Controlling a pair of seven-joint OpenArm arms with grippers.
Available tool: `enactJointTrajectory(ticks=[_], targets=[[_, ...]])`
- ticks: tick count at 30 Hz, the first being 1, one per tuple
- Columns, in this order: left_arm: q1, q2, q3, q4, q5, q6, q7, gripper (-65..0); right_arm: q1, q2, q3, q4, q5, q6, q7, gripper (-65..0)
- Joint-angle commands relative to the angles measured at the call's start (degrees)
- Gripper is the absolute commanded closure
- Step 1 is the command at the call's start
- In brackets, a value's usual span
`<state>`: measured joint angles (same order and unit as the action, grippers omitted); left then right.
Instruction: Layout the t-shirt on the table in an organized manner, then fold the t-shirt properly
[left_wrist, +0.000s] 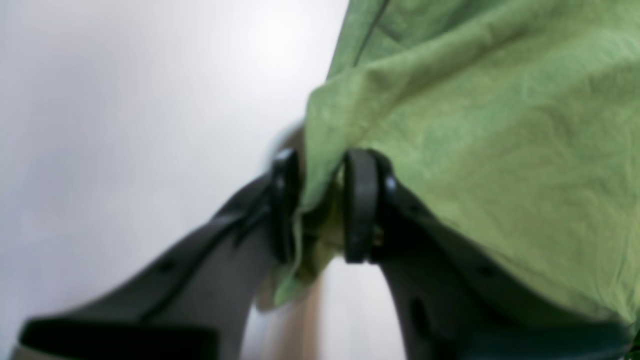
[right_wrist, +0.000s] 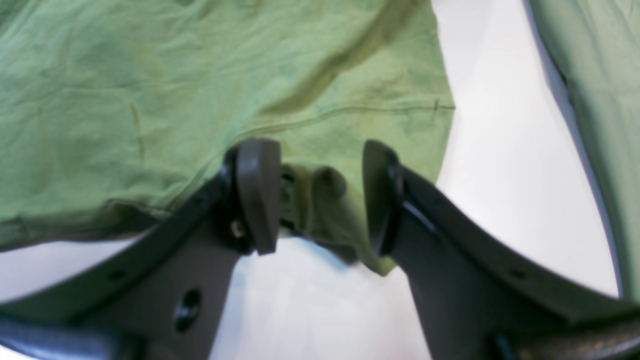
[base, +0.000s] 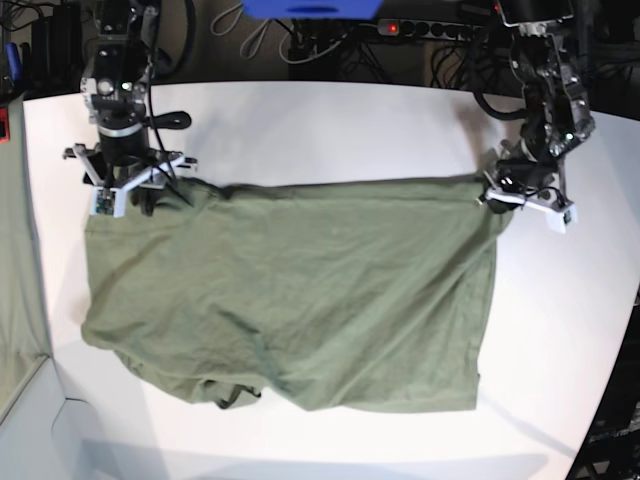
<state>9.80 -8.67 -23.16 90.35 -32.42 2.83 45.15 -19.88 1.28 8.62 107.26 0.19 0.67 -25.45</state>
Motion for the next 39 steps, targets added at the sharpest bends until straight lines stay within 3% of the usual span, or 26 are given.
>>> enactJointTrajectory(ticks=[1,5,22,34,39], targets=[[-0.53,-0.61,-0.36,1.21,-0.5,-0.24,-0.71,-10.8,0.32,0.35,0.21,0.91,-0.23,0.17,1.41,-27.7],[-0.44,-0.61,-0.45,1.21,-0.59,-0.24,-0.71,0.0,0.32,0.35,0.04,0.91,-0.23,0.17,1.5,-27.7],[4.92,-0.7,-0.45,21.61,-0.67,-0.24,-0.71,-0.1,1.99,0.35,0.56,0.91,-0.23,0.17,1.32,-27.7],[12.48,-1.05,-0.53,22.4,-0.59,-0.32,-0.71,-0.1,2.6,0.35,5.66,0.91,-0.32,0.17,1.23,-27.6],[13.1,-1.05,-4.75,22.31,-0.59,-0.32,-0.71,-0.1,1.29,-0.09,5.31,1.0,-0.23,0.17,1.23,-28.0]])
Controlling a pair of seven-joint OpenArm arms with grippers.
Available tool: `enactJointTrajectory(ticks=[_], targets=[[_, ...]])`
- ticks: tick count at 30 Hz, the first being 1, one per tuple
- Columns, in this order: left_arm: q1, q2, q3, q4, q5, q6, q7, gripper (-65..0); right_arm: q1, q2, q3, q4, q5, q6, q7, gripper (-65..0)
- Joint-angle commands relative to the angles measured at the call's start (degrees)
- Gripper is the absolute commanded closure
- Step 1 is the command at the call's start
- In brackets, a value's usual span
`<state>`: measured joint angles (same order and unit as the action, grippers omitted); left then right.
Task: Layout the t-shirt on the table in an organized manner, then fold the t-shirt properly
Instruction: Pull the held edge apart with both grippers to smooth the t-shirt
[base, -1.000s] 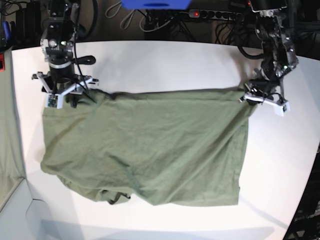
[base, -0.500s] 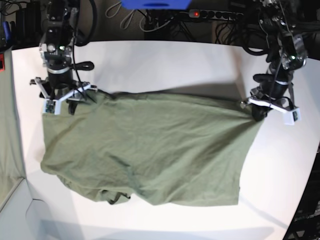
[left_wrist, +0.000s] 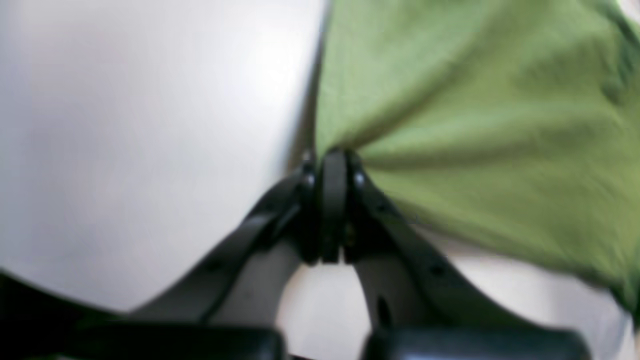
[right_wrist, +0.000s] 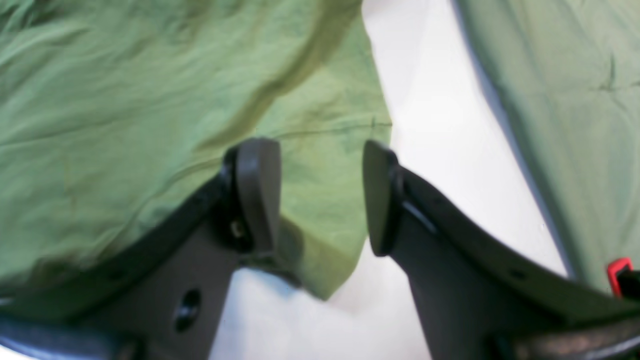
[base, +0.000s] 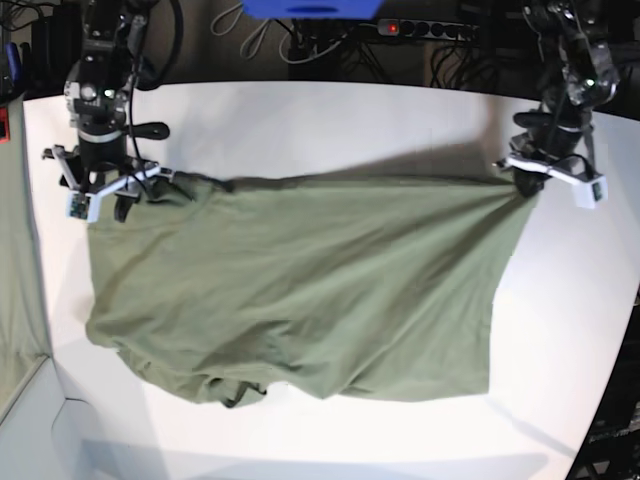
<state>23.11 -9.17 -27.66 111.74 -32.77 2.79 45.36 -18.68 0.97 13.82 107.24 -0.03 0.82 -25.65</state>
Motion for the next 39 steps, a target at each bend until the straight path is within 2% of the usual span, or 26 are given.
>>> enactJointTrajectory(ticks=[1,7,14,22,27,35,39], targets=[[-0.3,-0.55,-0.96,0.92,-0.24,-0.28,-0.92,-0.1,0.08,0.21,0.02,1.02,-0.01,0.02,1.43,-28.0],[-0.56,-0.55,-3.5,0.83,0.03,-0.28,-0.92,-0.1,-2.11,0.21,-2.88,1.46,-0.01,0.02,1.43,-28.4],[-0.83,-0.55,-3.5,-0.67,-0.24,-0.28,-0.92,-0.1,-5.28,0.57,-5.96,1.02,-0.01,0.02,1.43,-35.5],[0.75,-0.55,-3.5,-4.97,-0.24,-0.28,-0.84,-0.1,-5.63,0.83,-5.6,-4.25,-0.27,0.02,1.87,-35.5],[3.04,-0.37,-3.15,-6.21,-0.24,-0.28,-0.84,-0.1,-5.54,2.76,-5.6,-9.18,-0.27,0.02,1.96,-35.5],[4.97,-0.63,-3.68,-5.94,-0.32,-0.28,-0.84,-0.1,-5.81,3.91,2.22,-9.44,-0.36,-0.07,2.04,-35.5],[4.97,-2.92,-3.68,-5.77,-0.32,-0.28,-0.84,-0.1,-6.07,3.82,6.09,-6.98,-0.27,-0.07,2.04,-35.5]])
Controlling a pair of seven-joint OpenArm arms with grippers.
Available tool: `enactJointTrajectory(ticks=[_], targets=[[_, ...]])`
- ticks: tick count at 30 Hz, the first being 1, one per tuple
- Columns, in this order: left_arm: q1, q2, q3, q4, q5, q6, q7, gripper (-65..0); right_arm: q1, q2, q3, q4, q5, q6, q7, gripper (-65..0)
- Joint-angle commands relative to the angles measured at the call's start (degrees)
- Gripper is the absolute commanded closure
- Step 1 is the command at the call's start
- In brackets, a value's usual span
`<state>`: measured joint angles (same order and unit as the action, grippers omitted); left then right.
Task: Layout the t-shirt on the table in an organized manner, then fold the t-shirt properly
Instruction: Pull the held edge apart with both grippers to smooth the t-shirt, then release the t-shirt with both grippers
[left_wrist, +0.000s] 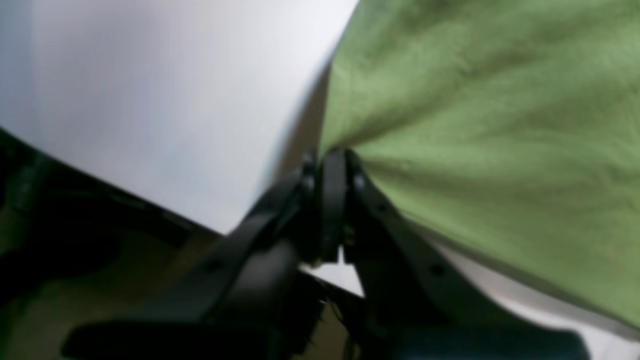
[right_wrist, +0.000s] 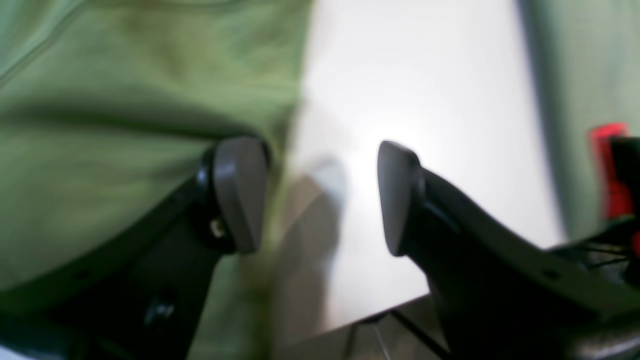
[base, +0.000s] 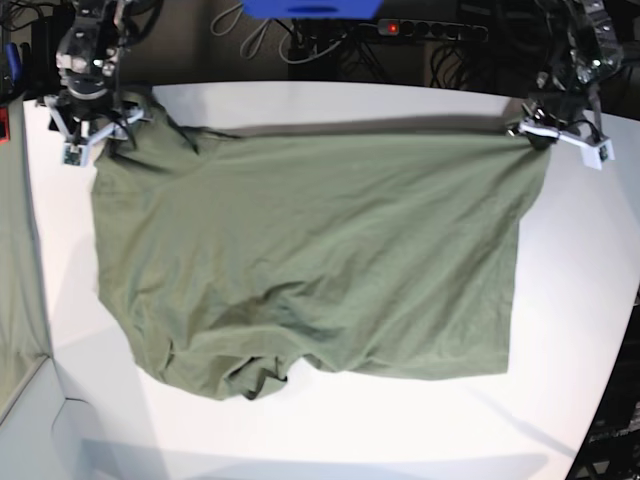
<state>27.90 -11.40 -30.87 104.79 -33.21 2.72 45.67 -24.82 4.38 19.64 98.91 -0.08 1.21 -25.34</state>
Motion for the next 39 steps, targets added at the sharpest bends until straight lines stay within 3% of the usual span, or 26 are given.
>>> enactJointTrajectory(ticks=[1,10,26,29,35,39], targets=[[0.19,-0.95,-0.47,1.27,0.11,-0.22,-1.14,-0.1,-0.02,0.32,0.89,2.05,-0.23,-0.47,1.74,-35.5],[0.8,-0.87,-3.72,5.05,0.11,-0.22,-0.62,-0.1,-0.54,0.15,2.21,9.09,-0.06,-0.47,1.74,-35.5],[0.45,-0.87,-3.54,-2.68,0.11,-0.22,-0.79,-0.8,1.39,-1.17,-2.45,8.82,-0.06,-0.47,1.65,-35.5],[0.8,-0.87,-3.63,-2.6,0.11,-0.22,-0.79,-8.9,1.39,-1.17,-3.68,9.0,-0.06,-0.47,1.65,-35.5],[1.86,-1.13,-3.63,-2.51,0.29,-0.22,-0.53,-36.7,1.39,-1.17,-4.12,9.0,-0.06,-0.47,1.65,-35.5],[2.3,-1.39,-3.9,-1.98,0.55,-0.22,-0.53,-39.4,1.39,-1.17,-4.12,9.0,-0.06,-0.47,1.65,-35.5]])
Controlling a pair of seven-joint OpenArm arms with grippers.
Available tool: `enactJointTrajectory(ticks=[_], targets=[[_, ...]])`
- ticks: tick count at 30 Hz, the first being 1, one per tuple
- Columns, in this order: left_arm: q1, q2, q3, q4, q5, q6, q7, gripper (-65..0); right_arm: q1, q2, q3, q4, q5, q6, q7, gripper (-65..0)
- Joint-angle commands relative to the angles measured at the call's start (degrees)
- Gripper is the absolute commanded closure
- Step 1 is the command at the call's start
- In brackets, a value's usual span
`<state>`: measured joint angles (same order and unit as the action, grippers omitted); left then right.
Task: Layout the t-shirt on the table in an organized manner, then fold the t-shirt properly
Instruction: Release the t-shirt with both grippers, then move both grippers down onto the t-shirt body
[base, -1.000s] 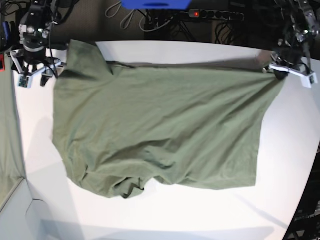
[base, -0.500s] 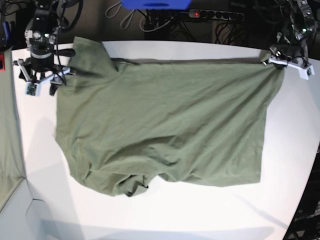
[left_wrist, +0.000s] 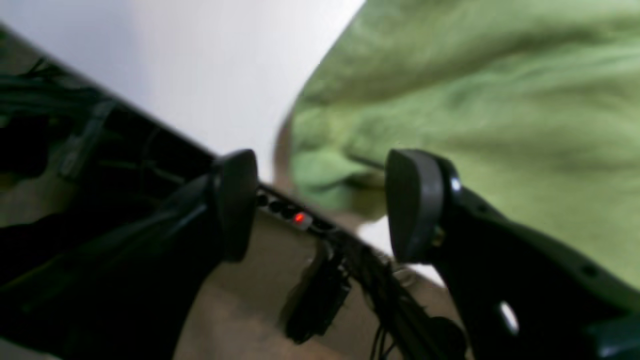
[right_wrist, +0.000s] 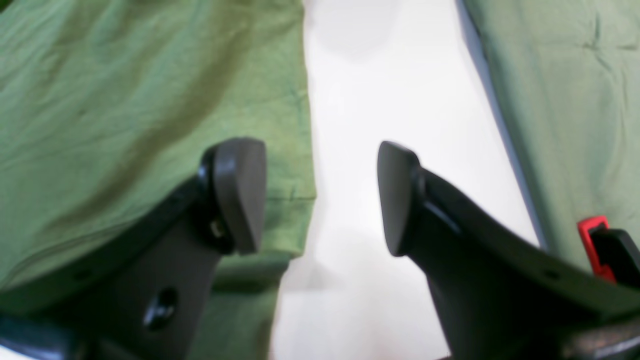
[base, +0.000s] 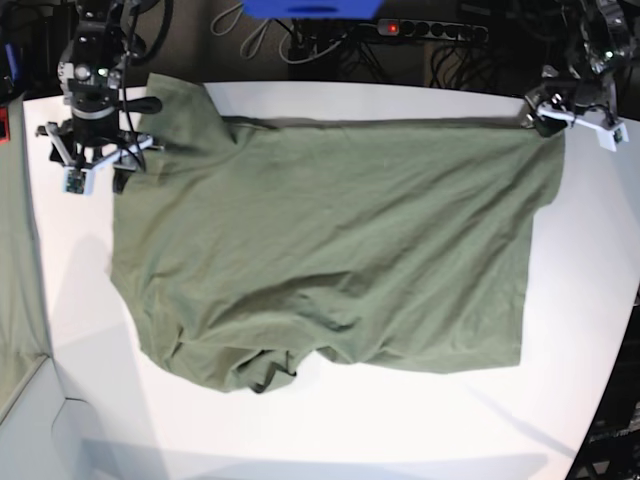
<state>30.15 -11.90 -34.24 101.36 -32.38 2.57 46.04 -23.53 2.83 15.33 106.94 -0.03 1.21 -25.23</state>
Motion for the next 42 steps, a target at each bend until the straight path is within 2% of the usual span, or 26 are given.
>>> enactJointTrajectory(ticks=[1,12,22,24,28,31,34,38,42], targets=[[0.13,-0.98,-1.15,1.54,-0.54,-0.06,-0.9,-39.4,0.1,0.38,0.18,0.98,-0.1,-0.47,1.54,-35.5],[3.3,-0.98,-10.73,7.25,-0.63,-0.06,-0.81,-39.7,-0.16,0.47,0.18,1.06,-0.1,-0.47,1.54,-35.5],[2.86,-0.98,-10.73,7.78,-0.37,-0.06,-0.81,-39.5,0.19,0.47,0.18,0.89,-0.1,-0.47,1.54,-35.5],[2.68,-1.07,-10.73,7.96,-0.1,-0.06,-0.81,-39.5,1.59,0.38,-1.13,0.8,-0.1,-0.47,1.37,-35.5],[2.24,-4.76,-10.73,9.8,-0.63,-0.06,-0.72,-39.4,2.39,0.38,-5.0,0.98,-0.1,-0.47,1.1,-35.5],[2.77,-5.02,-11.43,11.91,-0.28,-0.06,-0.9,-39.4,2.56,0.82,-8.87,1.06,-0.1,-0.47,1.1,-35.5],[1.54,-5.02,-12.66,12.0,-0.63,-0.06,-1.07,-39.4,3.53,0.82,-9.57,0.71,-0.1,-0.47,1.37,-35.7],[-4.79,-4.93,-10.02,11.65,-0.1,-0.06,-0.81,-39.4,6.78,1.78,-9.57,-0.61,-0.27,-0.47,1.01,-35.8],[-10.5,-4.58,-2.46,10.95,-0.1,-0.06,-0.81,-39.4,12.14,2.49,-9.66,-6.14,-0.27,-0.47,1.01,-35.8]])
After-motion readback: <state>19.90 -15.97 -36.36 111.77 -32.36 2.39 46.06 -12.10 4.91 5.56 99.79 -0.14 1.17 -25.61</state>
